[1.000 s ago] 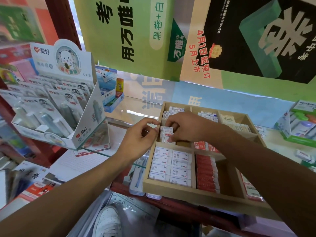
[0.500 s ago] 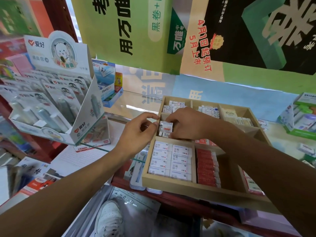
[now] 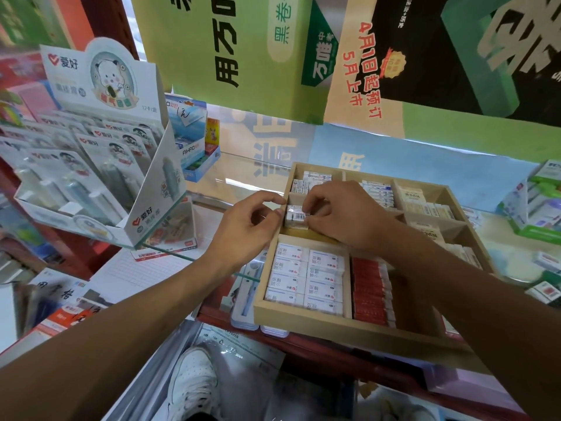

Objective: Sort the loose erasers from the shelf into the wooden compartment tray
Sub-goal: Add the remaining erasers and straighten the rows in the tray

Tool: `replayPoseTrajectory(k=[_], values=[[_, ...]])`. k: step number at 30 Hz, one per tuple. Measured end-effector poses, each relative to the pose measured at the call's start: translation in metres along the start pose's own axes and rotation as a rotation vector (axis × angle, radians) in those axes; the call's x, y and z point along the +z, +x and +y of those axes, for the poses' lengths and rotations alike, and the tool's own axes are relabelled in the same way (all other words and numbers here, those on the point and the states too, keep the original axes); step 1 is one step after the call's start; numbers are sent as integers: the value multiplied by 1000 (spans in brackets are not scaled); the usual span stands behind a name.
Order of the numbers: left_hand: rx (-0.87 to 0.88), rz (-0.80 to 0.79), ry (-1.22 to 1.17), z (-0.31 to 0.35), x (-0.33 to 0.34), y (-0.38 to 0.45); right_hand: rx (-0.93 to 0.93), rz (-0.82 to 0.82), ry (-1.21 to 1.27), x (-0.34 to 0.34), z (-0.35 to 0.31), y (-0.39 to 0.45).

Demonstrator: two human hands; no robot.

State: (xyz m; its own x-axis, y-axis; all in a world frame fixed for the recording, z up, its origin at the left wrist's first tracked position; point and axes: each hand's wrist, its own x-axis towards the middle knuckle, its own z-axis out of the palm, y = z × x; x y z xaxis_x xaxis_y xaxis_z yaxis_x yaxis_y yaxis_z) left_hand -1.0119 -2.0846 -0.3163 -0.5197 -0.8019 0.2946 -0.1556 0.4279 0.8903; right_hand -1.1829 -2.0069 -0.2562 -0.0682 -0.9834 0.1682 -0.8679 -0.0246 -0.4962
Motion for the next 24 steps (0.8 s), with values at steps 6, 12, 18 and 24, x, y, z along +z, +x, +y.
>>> replayPoseTrajectory(k=[6, 12, 18, 24], values=[[10, -8, 5, -4, 0, 1, -29, -99, -3, -3, 3, -7], [27, -7, 11, -3, 0, 0, -49, -27, -101, -10, -1, 6], [16, -1, 1, -2, 0, 0, -9, -199, -299, -6, -6, 23], [26, -7, 0, -4, 0, 1, 5, -199, -376, 0, -7, 31]])
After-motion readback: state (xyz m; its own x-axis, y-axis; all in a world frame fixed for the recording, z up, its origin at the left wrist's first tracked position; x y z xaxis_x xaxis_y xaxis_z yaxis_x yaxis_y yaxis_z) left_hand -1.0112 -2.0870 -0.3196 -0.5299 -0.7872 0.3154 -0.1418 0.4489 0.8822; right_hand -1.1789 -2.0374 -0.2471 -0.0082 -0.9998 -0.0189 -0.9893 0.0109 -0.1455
